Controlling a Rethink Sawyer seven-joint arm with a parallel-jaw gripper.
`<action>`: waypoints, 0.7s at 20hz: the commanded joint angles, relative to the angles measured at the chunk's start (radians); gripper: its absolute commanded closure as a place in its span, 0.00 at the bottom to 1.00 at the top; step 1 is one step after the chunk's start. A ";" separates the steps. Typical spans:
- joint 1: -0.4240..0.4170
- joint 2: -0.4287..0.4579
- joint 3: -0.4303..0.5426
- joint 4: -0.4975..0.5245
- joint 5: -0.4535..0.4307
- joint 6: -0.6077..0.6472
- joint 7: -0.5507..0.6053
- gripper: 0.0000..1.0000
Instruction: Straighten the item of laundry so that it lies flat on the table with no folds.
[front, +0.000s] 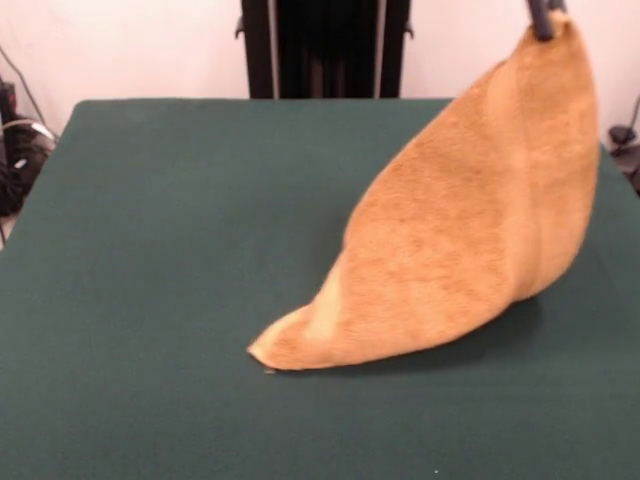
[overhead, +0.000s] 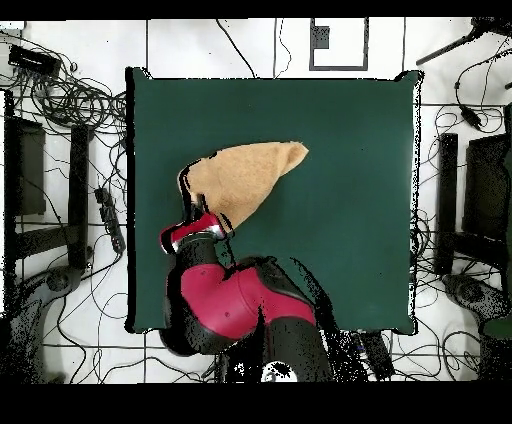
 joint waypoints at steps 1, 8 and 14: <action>0.157 0.074 -0.099 -0.037 0.114 -0.184 0.059 1.00; 0.281 0.308 -0.288 -0.172 0.283 -0.376 -0.065 1.00; 0.294 0.484 -0.330 -0.286 0.363 -0.461 -0.088 1.00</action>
